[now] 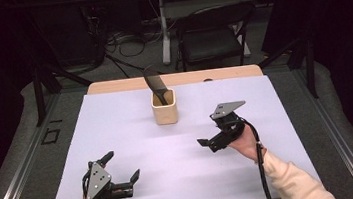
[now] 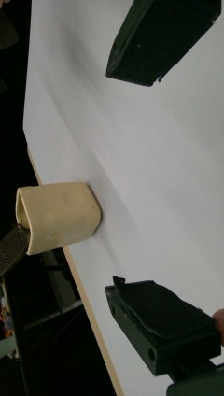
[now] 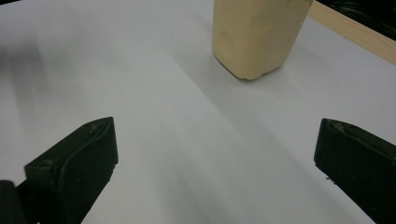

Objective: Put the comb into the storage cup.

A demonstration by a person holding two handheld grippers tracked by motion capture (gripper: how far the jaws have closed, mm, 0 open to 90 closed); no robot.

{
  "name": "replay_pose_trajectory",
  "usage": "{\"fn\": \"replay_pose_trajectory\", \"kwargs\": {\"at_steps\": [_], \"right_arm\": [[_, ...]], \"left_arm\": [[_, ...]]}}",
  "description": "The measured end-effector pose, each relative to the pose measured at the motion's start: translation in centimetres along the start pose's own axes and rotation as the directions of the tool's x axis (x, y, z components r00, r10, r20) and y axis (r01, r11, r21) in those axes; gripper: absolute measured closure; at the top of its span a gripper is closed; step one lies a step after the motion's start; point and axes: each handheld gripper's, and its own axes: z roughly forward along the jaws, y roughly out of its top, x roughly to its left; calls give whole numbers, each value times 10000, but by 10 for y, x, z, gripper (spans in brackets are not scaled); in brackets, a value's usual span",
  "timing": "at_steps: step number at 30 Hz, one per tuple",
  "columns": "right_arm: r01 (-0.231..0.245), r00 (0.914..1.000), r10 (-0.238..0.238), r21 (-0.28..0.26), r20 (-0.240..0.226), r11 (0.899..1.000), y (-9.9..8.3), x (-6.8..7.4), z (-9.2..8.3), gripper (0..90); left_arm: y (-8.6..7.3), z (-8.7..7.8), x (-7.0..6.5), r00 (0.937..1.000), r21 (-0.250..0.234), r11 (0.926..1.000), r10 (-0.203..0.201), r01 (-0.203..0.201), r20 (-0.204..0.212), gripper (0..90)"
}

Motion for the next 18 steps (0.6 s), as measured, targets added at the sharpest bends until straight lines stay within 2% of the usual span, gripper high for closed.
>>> {"fn": "replay_pose_trajectory", "kwargs": {"at_steps": [8, 12, 18], "right_arm": [[51, 9999, -50, -59, 94, 10000, -12, 6, -9, 0], [206, 9992, -200, -179, 352, 9996, -16, 10, -15, 0], [198, 9992, -188, -268, 352, 9994, -23, 14, -22, 0]], "left_arm": [[0, 0, 0, 10000, 15, 10000, -16, 16, 0, 2], [0, 0, 0, 10000, 12, 10000, -9, 9, 5, 2], [0, 0, 0, 10000, -9, 10000, -16, 17, 20, 2]]}}
